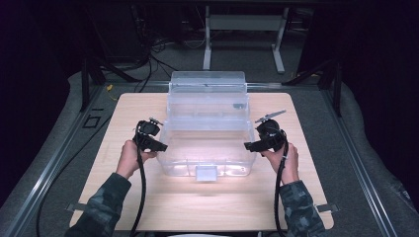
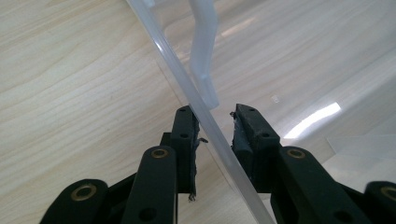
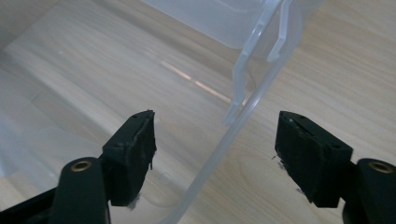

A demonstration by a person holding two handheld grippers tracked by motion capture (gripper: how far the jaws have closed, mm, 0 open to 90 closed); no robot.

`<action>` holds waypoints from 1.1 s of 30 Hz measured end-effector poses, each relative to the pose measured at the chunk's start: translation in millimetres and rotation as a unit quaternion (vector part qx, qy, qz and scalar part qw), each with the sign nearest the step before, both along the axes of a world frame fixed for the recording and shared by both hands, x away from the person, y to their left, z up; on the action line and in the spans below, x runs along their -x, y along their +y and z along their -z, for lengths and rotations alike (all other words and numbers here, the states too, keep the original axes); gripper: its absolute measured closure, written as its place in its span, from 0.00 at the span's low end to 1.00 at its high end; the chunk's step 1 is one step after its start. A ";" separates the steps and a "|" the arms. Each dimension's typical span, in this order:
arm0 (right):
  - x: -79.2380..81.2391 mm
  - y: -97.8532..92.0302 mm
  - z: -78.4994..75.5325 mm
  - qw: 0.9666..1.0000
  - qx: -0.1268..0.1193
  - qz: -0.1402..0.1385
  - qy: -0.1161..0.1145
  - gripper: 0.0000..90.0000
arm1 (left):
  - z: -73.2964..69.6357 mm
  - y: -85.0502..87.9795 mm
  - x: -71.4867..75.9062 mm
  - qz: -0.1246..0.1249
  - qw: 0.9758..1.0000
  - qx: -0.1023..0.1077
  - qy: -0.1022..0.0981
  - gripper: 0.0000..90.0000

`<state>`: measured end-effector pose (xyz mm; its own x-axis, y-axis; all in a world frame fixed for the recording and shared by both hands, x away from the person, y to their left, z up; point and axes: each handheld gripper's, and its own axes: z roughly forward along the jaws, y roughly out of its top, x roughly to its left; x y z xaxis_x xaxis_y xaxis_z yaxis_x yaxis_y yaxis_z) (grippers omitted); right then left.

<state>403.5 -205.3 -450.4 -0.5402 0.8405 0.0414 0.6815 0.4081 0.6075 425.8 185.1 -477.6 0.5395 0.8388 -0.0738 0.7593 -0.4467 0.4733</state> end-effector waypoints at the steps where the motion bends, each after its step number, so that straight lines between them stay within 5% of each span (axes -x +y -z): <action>1: -3.0 0.4 4.2 1.000 0.003 0.003 0.008 0.36 | 0.0 -1.2 0.0 0.000 1.000 0.000 0.000 0.78; 6: -6.1 -1.4 19.1 1.000 0.013 0.011 0.023 0.50 | 0.0 -7.2 -0.3 0.007 1.000 0.002 0.002 0.77; 10: -3.1 -8.9 24.3 0.999 0.019 0.024 0.017 0.74 | 0.4 -12.0 0.7 0.009 1.000 0.005 -0.001 0.76; 29: 1.5 -36.9 28.2 0.999 0.006 0.047 0.013 0.79 | 3.2 -30.8 5.4 0.036 0.999 0.034 0.000 0.69; 33: 4.4 -40.7 24.5 0.999 -0.012 0.040 0.014 0.58 | -1.6 -26.2 9.4 0.047 0.997 0.054 -0.015 0.49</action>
<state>399.1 -246.0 -474.9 -0.4689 0.8799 0.0768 0.7284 0.3361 0.5970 416.4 159.0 -476.0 0.6185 0.7725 -0.1438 0.7011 -0.4599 0.5449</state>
